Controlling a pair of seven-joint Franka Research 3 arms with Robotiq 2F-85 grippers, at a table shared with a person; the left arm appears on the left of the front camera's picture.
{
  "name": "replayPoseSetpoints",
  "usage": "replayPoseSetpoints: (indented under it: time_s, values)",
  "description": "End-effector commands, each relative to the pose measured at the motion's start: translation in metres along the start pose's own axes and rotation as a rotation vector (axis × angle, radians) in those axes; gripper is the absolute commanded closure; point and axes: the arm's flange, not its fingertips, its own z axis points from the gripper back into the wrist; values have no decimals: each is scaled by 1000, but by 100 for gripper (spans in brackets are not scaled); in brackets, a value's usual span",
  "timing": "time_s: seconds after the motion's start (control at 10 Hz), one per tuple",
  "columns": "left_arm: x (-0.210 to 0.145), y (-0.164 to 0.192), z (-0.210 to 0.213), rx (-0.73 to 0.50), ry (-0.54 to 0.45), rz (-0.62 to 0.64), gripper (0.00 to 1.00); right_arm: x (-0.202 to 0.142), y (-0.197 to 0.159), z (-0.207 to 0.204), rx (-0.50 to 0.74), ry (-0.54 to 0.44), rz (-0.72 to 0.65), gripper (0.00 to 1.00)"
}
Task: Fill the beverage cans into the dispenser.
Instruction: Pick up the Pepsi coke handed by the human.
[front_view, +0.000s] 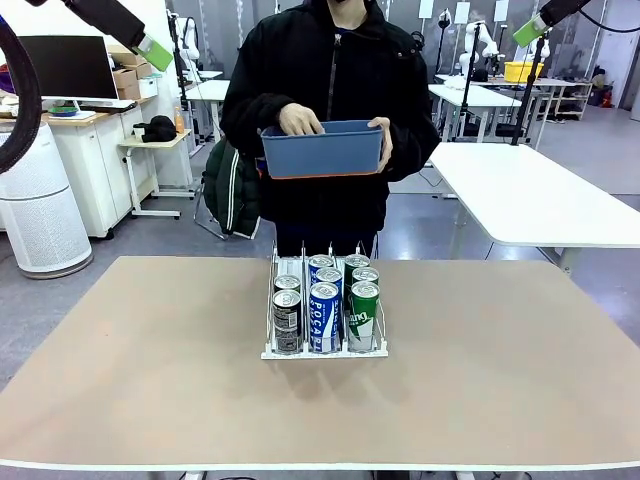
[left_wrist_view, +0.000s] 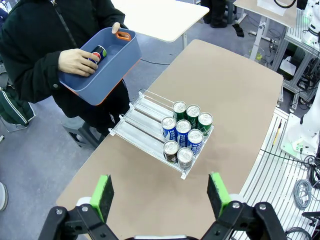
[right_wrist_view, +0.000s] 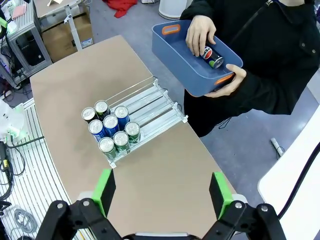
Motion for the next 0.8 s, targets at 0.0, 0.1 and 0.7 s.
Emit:
replayPoseSetpoints:
  time_s: [0.0,0.1,0.7]
  values:
    - [0,0,0,-6,-8,12,0,0,0,0,7,2,-8,0]
    - [0,0,0,-6,-8,12,0,0,0,0,7,2,-8,0]
    - [0,0,0,-6,-8,12,0,0,0,0,7,2,-8,0]
